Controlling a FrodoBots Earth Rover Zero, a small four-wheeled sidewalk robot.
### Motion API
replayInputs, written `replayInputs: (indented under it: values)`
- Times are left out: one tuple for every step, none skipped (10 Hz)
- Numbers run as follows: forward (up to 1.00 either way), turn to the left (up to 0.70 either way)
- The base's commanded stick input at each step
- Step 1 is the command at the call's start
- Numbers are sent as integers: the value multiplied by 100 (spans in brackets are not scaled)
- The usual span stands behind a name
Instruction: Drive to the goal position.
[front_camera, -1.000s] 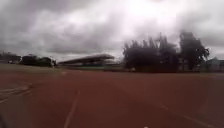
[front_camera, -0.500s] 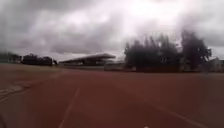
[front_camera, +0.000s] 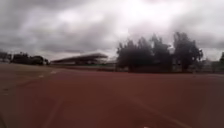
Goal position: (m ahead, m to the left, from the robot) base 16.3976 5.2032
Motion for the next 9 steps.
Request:
replayInputs:
  values:
    - [70, 0]
    - [70, 0]
    - [70, 0]
    - [70, 0]
    - [70, 0]
    - [70, 0]
    - [70, 0]
    - [70, 0]
    - [70, 0]
